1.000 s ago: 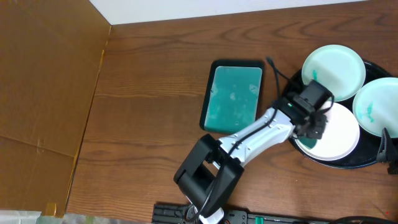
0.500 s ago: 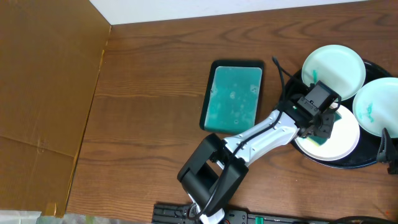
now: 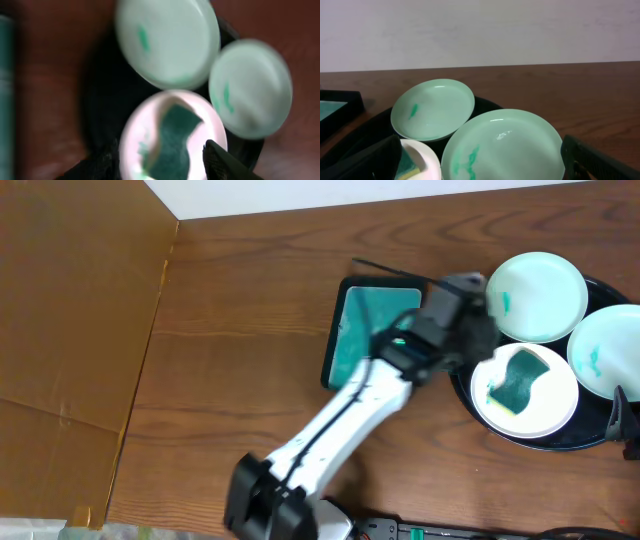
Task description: Clean dirty plates on tray and stack at the side
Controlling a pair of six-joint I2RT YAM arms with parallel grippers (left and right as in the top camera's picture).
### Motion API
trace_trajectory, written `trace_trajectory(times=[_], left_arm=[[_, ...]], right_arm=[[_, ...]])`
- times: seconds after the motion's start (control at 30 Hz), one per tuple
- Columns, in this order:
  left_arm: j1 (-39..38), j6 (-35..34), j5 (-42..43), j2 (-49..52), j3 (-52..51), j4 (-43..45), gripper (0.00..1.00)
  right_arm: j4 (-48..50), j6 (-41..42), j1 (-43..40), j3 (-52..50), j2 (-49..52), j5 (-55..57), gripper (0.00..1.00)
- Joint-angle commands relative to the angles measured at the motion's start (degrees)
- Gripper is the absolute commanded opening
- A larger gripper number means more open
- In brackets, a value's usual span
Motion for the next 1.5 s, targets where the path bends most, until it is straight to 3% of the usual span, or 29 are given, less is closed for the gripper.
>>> trace_trajectory(times=[0.0,0.27,0.43,0.57,0.73,0.87,0.93,1.0,1.07,1.27,1.4,1.47], left_arm=[[7.3,0.37,-0.76,-3.58,1.16,-1.97,0.55],[23.39,0.33,-0.72,-4.04,1.16,-2.51,0.55],[29.38,0.33,-0.72,-4.0,1.14,-2.47,0.56],[31.5,0.35,-0.72,-4.0,1.14,-2.47,0.56],[31.98,0.33,-0.72,-4.0,1.14,-2.43,0.56],[31.98,0.31,-0.72,-4.0,1.14,-2.4,0.56],[31.98,0.31,-0.72,-4.0,1.14,-2.43,0.56],[31.98,0.31,-0.63,-4.0,1.14,-2.51,0.56],[31.98,0.31,0.0,-4.0,1.14,-2.97,0.56],[31.15,0.39,4.39,-3.98,0.83,-5.53,0.55],[28.65,0.98,4.87,-3.74,0.28,-5.6,0.51],[26.16,4.35,4.87,-3.43,0.28,-5.68,0.51]], right_arm=[[-0.2,-0.74,-0.57,-0.09,-0.22,-0.22,0.99],[-0.17,-0.74,-0.57,-0.09,-0.22,-0.22,0.99],[0.28,-0.63,-0.57,-0.09,-0.22,0.42,0.99],[6.01,9.05,-0.55,-0.09,-0.22,-11.58,0.99],[20.87,13.92,-0.55,-0.09,-0.22,-13.38,0.99],[40.96,10.95,-0.57,0.55,-0.22,-12.2,0.99],[43.52,8.68,-0.57,3.08,-0.17,-9.62,0.99],[39.23,5.9,-0.57,7.69,0.28,-8.11,0.99],[28.33,2.82,-0.57,14.58,1.97,-7.1,0.99],[-19.26,-1.2,-0.57,42.62,20.83,-0.22,0.99],[-35.89,-1.18,-0.55,56.72,37.97,-9.92,0.99],[-41.16,-0.59,-0.55,61.13,46.73,-23.3,0.99]])
